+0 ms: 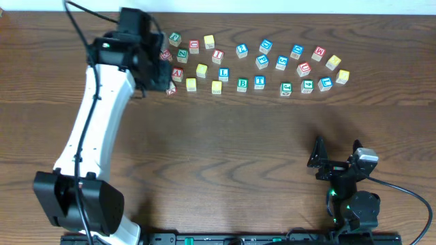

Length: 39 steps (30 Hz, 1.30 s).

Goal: Spell out ROBOT
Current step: 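Close the left gripper on the green R block and lift it, then carry the R block toward the table center and release it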

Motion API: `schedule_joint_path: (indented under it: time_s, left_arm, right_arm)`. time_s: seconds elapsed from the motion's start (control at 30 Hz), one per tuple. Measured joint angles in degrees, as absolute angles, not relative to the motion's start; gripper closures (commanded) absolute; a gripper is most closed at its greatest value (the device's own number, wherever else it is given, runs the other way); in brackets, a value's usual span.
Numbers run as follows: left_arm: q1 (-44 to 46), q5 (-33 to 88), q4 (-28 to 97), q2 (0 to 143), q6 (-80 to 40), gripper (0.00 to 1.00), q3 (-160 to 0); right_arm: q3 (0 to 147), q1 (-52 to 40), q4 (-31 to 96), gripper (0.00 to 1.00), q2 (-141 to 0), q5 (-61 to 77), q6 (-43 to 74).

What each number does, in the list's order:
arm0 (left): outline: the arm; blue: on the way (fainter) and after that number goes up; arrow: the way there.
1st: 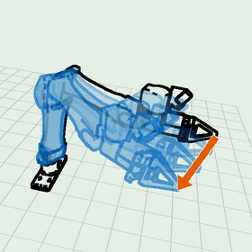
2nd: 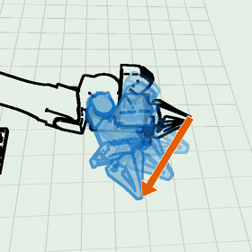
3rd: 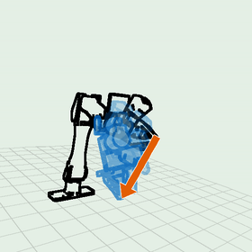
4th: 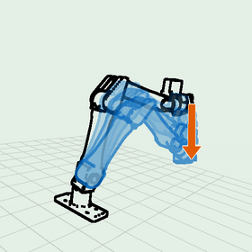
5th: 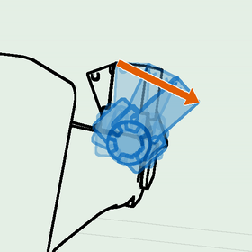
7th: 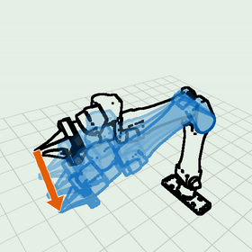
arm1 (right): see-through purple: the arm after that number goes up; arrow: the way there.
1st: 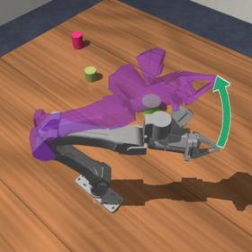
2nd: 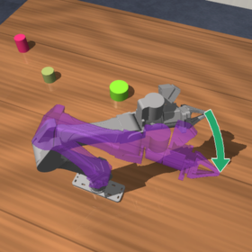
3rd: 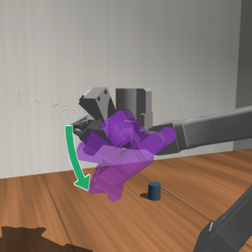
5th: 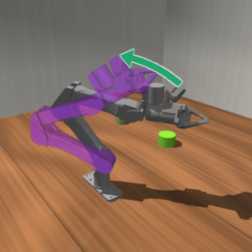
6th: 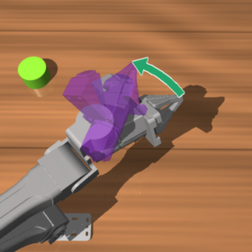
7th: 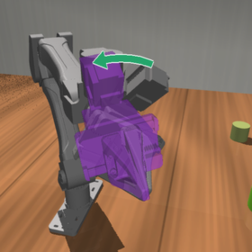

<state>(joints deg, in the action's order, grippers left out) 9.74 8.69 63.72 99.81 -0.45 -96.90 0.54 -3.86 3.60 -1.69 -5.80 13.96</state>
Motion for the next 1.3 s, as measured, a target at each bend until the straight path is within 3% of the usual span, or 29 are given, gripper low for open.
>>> schedule_joint_path:
  time_s: [0.27, 0.53, 0.83, 1.3]
  left_arm:
    - [15.40, 8.67, 66.70, 99.85, -6.24, 0.73, -93.08]
    - [20.14, 8.69, 55.09, 100.12, -10.15, 0.72, -80.55]
    - [20.36, 8.69, 42.85, 101.03, -11.62, 0.72, -72.40]
    - [20.36, 8.67, 41.52, 108.66, -11.81, 0.72, -71.85]
  right_arm:
    - [0.54, -3.86, 3.62, 0.01, -1.69, -5.80, 13.96]
    - [0.54, -3.86, 3.62, 0.01, -1.69, -5.80, 13.96]
    - [0.54, -3.86, 3.60, 0.01, -1.69, -5.80, 13.96]
    - [0.54, -3.86, 3.62, 0.01, -1.69, -5.80, 13.96]
